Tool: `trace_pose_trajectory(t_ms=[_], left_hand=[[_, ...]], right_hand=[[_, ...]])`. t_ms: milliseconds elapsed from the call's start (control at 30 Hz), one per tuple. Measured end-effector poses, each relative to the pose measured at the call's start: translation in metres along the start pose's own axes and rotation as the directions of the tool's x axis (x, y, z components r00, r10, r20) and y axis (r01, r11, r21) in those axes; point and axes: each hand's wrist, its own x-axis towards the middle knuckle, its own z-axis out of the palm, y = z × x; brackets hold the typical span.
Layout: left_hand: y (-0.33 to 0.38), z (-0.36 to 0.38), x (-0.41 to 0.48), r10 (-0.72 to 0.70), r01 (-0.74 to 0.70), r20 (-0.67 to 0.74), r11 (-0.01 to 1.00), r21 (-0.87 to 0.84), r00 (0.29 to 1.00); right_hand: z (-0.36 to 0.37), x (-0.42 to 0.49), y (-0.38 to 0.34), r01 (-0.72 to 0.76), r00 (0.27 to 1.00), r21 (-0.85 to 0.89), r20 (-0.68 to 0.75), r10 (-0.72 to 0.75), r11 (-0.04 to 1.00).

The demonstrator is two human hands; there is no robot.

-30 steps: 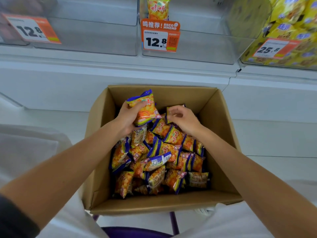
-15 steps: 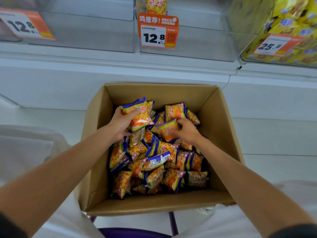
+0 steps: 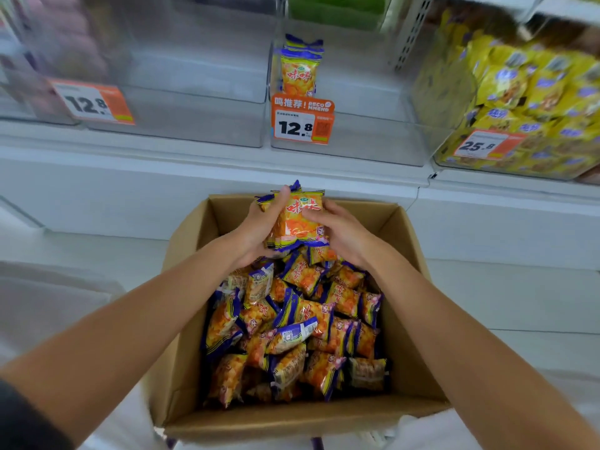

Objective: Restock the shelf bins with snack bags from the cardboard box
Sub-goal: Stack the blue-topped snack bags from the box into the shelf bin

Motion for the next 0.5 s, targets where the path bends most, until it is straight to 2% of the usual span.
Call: trace_pose_trajectory(t_ms=[67, 233, 300, 433, 500], left_hand=[[0.013, 0.004, -0.003, 0.071, -0.07, -0.012, 0.997, 0.044, 0.997], [0.065, 0.022, -0.016, 0.181, -0.181, -0.011, 0.984, -0.002, 0.983], [0.09, 0.029, -0.02, 0.265, -0.264, 0.0, 0.963, 0.061, 0.964], [0.139, 0.038, -0.024, 0.515, -0.497, -0.02, 0.837, 0.228, 0.857], [0.162, 0.042, -0.021, 0.582, -0.553, 0.0, 0.773, 0.311, 0.814]], right_hand=[[0.005, -0.002, -0.019, 0.022, 1.0, -0.057, 0.007, -0.021, 0.998], [0.015, -0.012, -0.074, 0.102, 0.992, -0.098, 0.082, -0.094, 0.99], [0.016, -0.017, -0.099, 0.152, 0.985, -0.129, 0.101, -0.139, 0.98], [0.009, -0.016, -0.146, 0.206, 0.975, -0.154, 0.114, -0.19, 0.966], [0.001, -0.009, -0.165, 0.24, 0.967, -0.133, 0.115, -0.226, 0.961]])
